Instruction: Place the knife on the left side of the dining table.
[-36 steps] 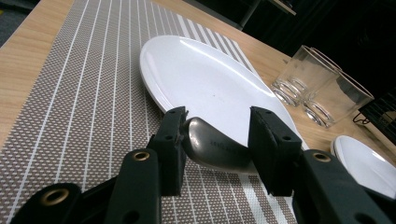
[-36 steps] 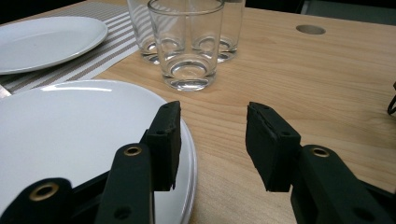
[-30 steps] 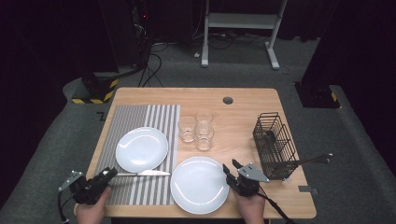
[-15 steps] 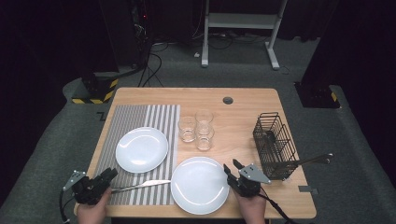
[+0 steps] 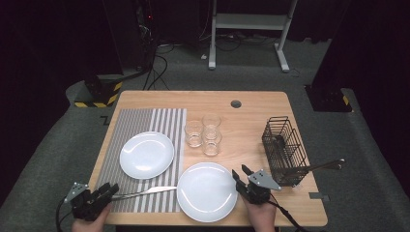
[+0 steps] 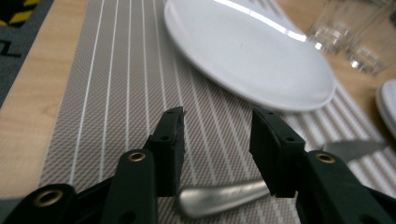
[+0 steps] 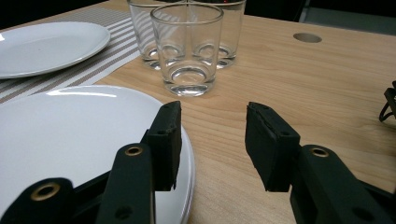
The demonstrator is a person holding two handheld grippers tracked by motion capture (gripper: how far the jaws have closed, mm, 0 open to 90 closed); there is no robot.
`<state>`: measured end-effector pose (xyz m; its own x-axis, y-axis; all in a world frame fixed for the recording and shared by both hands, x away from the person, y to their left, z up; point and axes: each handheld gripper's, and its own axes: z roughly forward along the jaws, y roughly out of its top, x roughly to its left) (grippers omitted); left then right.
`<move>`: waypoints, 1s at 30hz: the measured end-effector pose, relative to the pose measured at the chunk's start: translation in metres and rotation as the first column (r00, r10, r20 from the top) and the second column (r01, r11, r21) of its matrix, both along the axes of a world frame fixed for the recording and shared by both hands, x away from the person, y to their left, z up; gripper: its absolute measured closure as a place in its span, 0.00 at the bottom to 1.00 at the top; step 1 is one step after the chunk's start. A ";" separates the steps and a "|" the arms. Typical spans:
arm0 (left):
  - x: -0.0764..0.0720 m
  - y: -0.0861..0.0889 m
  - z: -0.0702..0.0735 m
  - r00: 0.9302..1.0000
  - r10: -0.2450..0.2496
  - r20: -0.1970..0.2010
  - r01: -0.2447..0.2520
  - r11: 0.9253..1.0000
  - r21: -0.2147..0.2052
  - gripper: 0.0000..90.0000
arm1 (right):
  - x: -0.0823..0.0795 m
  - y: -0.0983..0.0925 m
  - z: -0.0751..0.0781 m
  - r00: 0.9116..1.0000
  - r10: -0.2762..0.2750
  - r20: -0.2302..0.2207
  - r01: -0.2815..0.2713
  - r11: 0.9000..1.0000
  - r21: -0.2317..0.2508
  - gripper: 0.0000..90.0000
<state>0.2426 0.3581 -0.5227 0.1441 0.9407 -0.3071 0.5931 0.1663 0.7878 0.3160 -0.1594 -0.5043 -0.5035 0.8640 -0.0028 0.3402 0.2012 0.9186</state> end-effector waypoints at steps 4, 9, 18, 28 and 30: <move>-0.007 0.001 -0.003 1.000 -0.007 -0.024 0.007 1.000 0.016 0.59 | 0.000 0.000 0.000 1.000 0.001 0.001 -0.001 1.000 0.000 0.62; -0.009 0.000 -0.005 0.999 -0.019 -0.040 0.020 0.999 0.026 0.53 | 0.000 0.000 0.000 1.000 0.002 0.002 -0.002 1.000 0.000 0.63; -0.007 -0.009 -0.006 0.998 -0.036 -0.057 0.041 0.995 0.092 0.51 | -0.001 0.000 0.001 1.000 0.008 0.003 -0.008 1.000 0.001 0.63; -0.001 -0.040 0.007 0.990 -0.139 -0.033 0.142 0.984 0.106 0.57 | -0.002 0.000 0.001 1.000 0.006 0.005 -0.006 1.000 0.003 0.63; 0.001 -0.048 0.007 0.987 -0.159 -0.031 0.162 0.980 0.112 0.59 | -0.001 0.000 0.000 1.000 0.005 0.002 -0.005 1.000 0.004 0.63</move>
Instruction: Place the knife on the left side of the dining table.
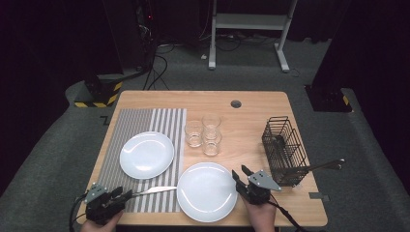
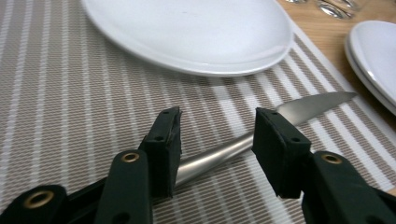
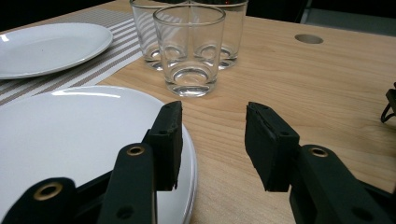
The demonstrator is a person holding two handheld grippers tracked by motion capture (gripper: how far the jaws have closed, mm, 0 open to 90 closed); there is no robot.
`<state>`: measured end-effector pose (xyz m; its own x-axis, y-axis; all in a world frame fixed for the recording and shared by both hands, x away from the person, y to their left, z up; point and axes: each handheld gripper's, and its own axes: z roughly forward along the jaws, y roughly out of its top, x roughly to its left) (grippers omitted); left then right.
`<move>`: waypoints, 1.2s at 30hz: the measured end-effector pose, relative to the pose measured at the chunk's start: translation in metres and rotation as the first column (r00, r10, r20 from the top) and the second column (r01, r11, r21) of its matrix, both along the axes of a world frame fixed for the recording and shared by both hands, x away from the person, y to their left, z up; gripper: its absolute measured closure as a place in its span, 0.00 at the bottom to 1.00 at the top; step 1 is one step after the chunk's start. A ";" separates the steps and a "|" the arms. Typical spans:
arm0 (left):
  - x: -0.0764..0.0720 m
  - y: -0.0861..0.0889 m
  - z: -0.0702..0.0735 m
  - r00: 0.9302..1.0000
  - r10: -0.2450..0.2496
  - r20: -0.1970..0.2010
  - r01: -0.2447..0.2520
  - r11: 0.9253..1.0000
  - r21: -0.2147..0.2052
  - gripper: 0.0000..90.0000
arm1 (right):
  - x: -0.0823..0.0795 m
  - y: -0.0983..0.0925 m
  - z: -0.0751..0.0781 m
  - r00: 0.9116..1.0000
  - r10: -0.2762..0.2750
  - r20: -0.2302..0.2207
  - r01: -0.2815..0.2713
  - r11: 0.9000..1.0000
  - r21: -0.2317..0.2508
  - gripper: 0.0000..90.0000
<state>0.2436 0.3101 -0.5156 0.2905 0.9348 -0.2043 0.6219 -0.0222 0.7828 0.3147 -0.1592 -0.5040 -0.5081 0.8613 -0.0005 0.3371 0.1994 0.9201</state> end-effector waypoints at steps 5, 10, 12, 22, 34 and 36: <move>0.008 -0.018 -0.002 0.998 -0.055 -0.012 0.055 0.998 0.024 0.61 | 0.000 0.000 0.000 1.000 0.003 0.001 -0.003 1.000 -0.002 0.63; 0.016 -0.031 -0.004 0.996 -0.085 -0.017 0.085 0.996 0.018 0.65 | 0.000 0.000 0.000 1.000 0.002 -0.001 -0.002 1.000 0.000 0.63; 0.019 -0.035 -0.005 0.996 -0.091 -0.024 0.092 0.996 0.017 0.67 | 0.000 0.000 0.000 1.000 0.001 -0.002 -0.001 1.000 0.001 0.63; 0.021 -0.043 -0.010 0.995 -0.100 -0.022 0.101 0.994 0.046 0.74 | -0.001 -0.001 0.000 1.000 0.000 0.001 0.000 1.000 -0.001 0.63; 0.014 -0.031 -0.012 0.996 -0.085 -0.002 0.085 0.995 0.049 0.77 | -0.001 -0.001 0.000 1.000 0.001 0.001 -0.001 1.000 -0.001 0.63; 0.013 -0.030 -0.012 0.997 -0.081 -0.003 0.081 0.996 0.047 0.77 | -0.001 -0.001 0.000 1.000 0.000 0.000 0.000 1.000 0.000 0.63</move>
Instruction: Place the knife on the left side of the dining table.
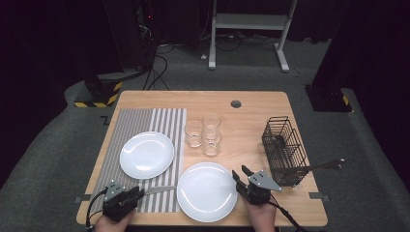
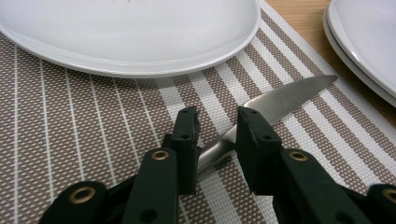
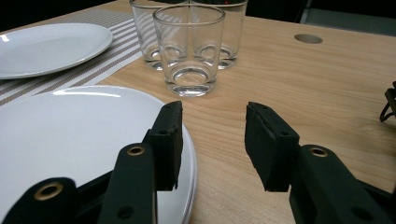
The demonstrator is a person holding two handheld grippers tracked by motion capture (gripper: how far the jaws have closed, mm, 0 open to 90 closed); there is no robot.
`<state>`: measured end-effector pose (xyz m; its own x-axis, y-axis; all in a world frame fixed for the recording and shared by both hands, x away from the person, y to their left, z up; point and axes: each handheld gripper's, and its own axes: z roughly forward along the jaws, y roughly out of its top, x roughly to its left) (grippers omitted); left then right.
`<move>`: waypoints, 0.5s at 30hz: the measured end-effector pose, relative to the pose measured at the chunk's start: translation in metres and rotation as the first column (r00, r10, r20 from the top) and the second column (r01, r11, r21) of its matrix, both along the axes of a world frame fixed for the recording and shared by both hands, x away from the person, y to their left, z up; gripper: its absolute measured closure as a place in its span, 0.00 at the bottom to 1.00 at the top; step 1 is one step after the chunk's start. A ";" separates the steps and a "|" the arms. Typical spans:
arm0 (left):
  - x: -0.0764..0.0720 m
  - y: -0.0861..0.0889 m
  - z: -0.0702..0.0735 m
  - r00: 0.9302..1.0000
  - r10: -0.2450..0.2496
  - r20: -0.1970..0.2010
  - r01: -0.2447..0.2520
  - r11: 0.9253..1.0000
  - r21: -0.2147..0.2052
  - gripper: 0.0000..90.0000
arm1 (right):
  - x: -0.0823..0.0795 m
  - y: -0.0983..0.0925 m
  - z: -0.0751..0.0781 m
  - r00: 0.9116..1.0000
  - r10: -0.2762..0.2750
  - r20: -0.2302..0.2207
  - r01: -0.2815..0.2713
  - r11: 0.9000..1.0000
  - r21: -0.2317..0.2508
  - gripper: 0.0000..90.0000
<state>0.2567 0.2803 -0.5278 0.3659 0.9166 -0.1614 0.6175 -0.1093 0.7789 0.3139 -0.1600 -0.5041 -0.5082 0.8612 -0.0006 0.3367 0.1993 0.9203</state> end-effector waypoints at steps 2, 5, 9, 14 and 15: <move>-0.001 0.000 0.000 1.000 0.000 0.001 0.000 1.000 0.005 0.77 | 0.000 0.000 0.000 1.000 0.000 0.000 0.000 1.000 0.000 0.63; 0.001 0.001 0.001 1.000 0.004 -0.015 -0.004 1.000 0.000 0.73 | 0.000 0.000 0.000 1.000 0.000 -0.001 0.000 1.000 0.003 0.63; 0.004 -0.006 0.002 0.999 -0.029 -0.017 0.029 1.000 0.008 0.68 | 0.001 0.000 -0.001 1.000 0.002 -0.006 -0.002 1.000 0.005 0.63; 0.009 -0.018 0.002 0.998 -0.058 -0.014 0.058 0.997 0.055 0.68 | 0.000 0.000 -0.001 1.000 0.001 -0.005 -0.001 1.000 0.005 0.63; 0.010 -0.021 0.003 0.998 -0.057 -0.015 0.058 0.997 0.056 0.68 | 0.000 0.000 -0.001 1.000 0.001 -0.005 -0.001 1.000 0.006 0.63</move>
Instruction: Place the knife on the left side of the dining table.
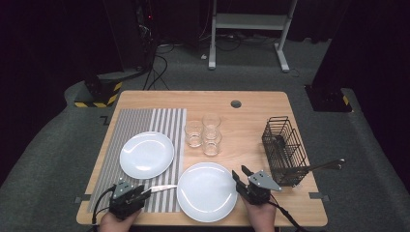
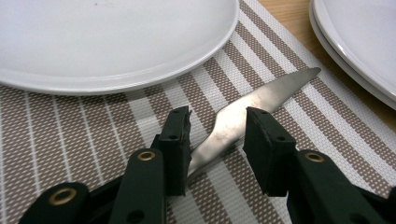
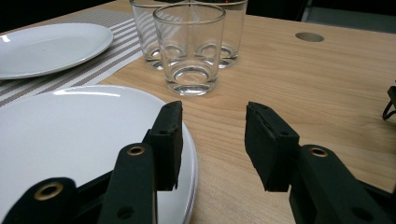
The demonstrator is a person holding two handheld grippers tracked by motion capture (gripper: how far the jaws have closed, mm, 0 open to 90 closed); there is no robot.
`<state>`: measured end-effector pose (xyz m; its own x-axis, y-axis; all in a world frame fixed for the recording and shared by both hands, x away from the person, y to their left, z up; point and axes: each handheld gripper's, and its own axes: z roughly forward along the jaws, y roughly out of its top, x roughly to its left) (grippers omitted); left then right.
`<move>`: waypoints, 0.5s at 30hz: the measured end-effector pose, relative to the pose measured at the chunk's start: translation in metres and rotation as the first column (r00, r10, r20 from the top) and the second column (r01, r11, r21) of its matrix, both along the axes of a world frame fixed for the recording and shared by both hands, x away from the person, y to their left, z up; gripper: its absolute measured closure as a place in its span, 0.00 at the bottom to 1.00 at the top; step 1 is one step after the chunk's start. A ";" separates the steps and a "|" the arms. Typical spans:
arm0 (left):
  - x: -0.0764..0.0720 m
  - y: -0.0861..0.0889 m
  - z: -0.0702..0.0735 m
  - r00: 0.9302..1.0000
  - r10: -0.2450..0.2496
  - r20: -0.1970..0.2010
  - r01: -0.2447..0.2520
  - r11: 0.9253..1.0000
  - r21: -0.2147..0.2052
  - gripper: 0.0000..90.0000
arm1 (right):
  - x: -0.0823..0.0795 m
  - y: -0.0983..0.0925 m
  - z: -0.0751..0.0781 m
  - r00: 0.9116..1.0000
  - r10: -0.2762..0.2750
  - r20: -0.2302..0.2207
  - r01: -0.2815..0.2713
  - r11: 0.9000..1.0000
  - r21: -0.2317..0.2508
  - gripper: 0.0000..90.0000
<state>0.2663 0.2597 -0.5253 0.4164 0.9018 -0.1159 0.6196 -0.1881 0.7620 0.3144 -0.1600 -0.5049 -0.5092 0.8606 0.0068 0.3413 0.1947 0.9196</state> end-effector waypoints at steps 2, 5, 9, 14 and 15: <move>0.001 -0.004 0.000 1.000 -0.008 0.005 0.008 1.000 0.024 0.68 | 0.000 0.000 0.000 1.000 0.000 -0.002 0.000 1.000 0.000 0.63; -0.001 -0.004 -0.001 1.000 -0.007 0.017 0.007 0.999 0.036 0.69 | 0.000 0.000 0.000 1.000 0.000 0.000 0.000 1.000 -0.003 0.63; -0.003 -0.002 -0.001 1.000 0.004 0.026 -0.006 0.998 0.056 0.74 | 0.000 -0.001 0.000 1.000 -0.003 -0.004 0.003 1.000 0.003 0.63; -0.006 0.002 -0.002 0.999 0.005 0.035 -0.007 0.997 0.071 0.76 | 0.000 -0.003 0.000 1.000 -0.006 -0.003 0.006 1.000 0.008 0.63; -0.007 0.003 -0.002 0.999 0.001 0.033 -0.003 0.997 0.072 0.76 | 0.000 -0.003 0.000 1.000 -0.004 -0.004 0.004 1.000 0.008 0.63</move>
<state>0.2598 0.2625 -0.5269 0.4173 0.9080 -0.0368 0.5945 -0.2422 0.7668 0.3142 -0.1629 -0.5047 -0.5061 0.8623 0.0159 0.3454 0.1858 0.9199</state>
